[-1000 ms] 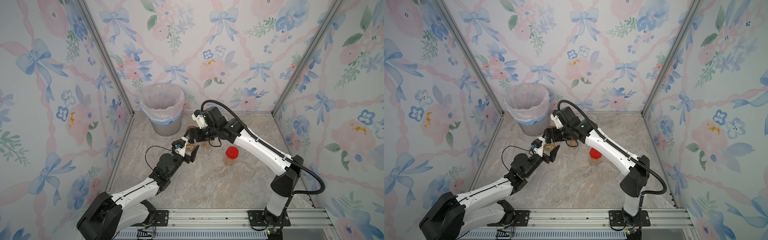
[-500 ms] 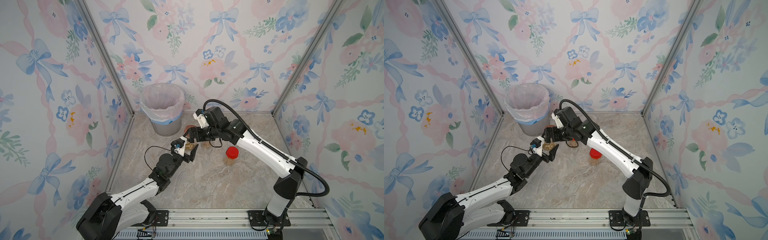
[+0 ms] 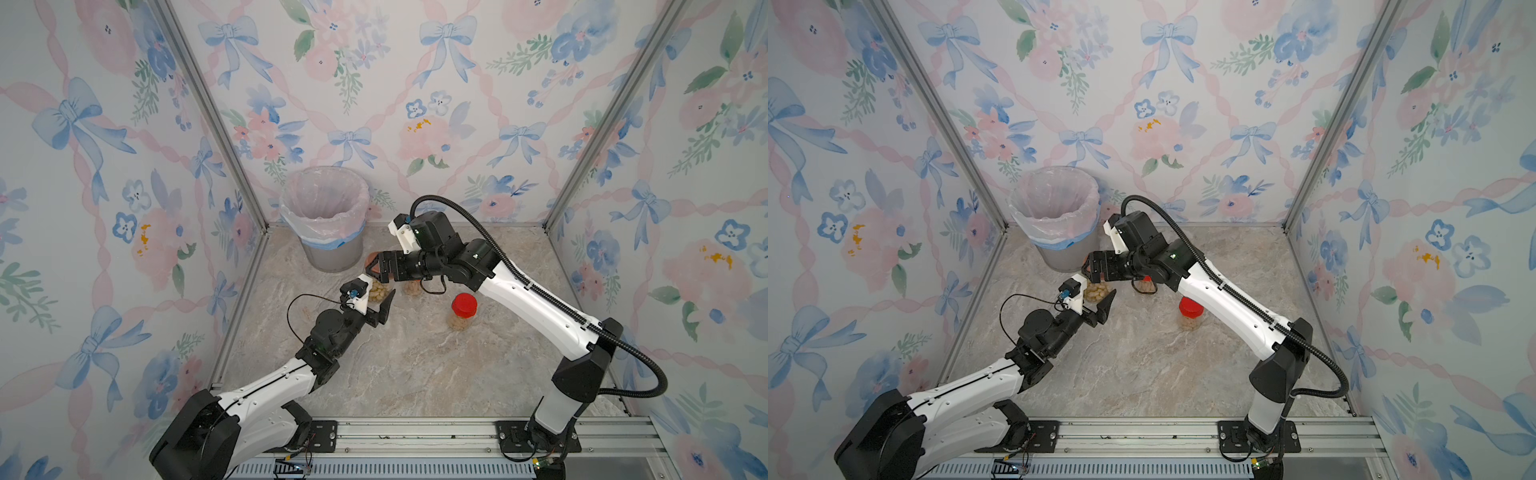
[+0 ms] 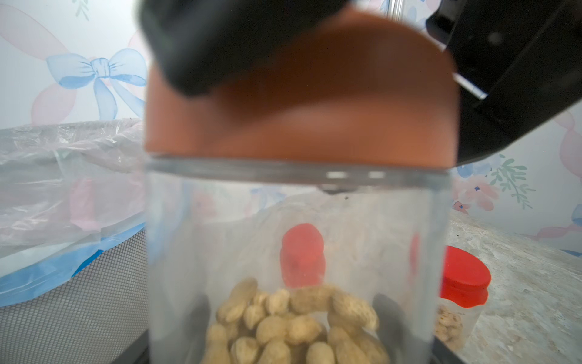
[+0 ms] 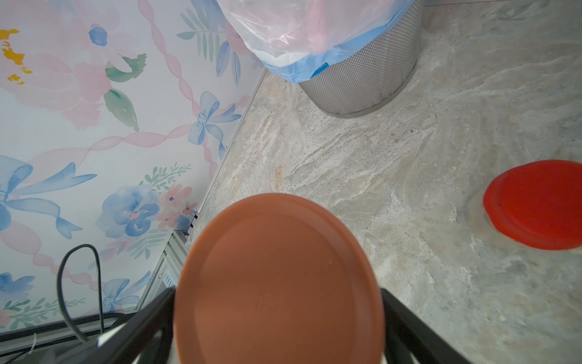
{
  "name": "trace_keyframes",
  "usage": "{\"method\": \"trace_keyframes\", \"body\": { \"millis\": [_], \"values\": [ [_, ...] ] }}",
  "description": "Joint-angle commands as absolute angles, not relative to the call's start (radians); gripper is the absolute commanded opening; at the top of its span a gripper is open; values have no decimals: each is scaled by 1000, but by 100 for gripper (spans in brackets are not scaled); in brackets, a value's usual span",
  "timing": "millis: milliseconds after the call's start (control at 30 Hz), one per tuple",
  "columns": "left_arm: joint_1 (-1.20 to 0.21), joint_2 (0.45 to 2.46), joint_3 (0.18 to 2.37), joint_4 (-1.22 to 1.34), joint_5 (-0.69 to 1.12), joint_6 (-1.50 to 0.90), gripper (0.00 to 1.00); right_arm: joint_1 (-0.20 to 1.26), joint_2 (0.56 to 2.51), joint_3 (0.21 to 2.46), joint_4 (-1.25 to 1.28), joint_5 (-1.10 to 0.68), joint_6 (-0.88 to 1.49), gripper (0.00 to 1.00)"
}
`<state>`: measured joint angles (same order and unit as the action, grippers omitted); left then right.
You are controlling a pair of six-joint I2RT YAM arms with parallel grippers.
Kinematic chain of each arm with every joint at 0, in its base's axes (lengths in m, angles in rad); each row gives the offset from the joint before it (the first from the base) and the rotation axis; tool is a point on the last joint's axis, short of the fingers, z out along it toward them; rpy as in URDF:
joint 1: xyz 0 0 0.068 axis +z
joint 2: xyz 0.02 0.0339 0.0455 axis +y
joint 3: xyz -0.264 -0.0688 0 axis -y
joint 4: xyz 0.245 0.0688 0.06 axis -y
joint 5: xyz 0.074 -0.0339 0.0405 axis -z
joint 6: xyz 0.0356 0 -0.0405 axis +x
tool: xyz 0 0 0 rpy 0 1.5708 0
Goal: Empty moldy peanuts from jars
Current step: Pick up the jar from the center of the board.
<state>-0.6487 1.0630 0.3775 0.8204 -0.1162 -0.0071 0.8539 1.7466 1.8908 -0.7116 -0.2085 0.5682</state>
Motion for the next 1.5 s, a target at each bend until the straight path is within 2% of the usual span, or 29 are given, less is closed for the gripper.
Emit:
{"method": "trace_keyframes", "body": {
  "millis": [0,800,1067,1467],
  "values": [
    [-659,1034,378,867,-118,5,33,880,1746,1906,-719,-212,554,97],
    [-660,1007,371,865,-112,9,32,897,1787,1982,-825,-119,425,97],
    [-660,1009,373,865,-115,9,33,897,1796,1992,-810,-171,411,97],
    [-661,1000,370,865,-104,9,32,905,1800,2033,-844,-157,328,97]
  ]
}}
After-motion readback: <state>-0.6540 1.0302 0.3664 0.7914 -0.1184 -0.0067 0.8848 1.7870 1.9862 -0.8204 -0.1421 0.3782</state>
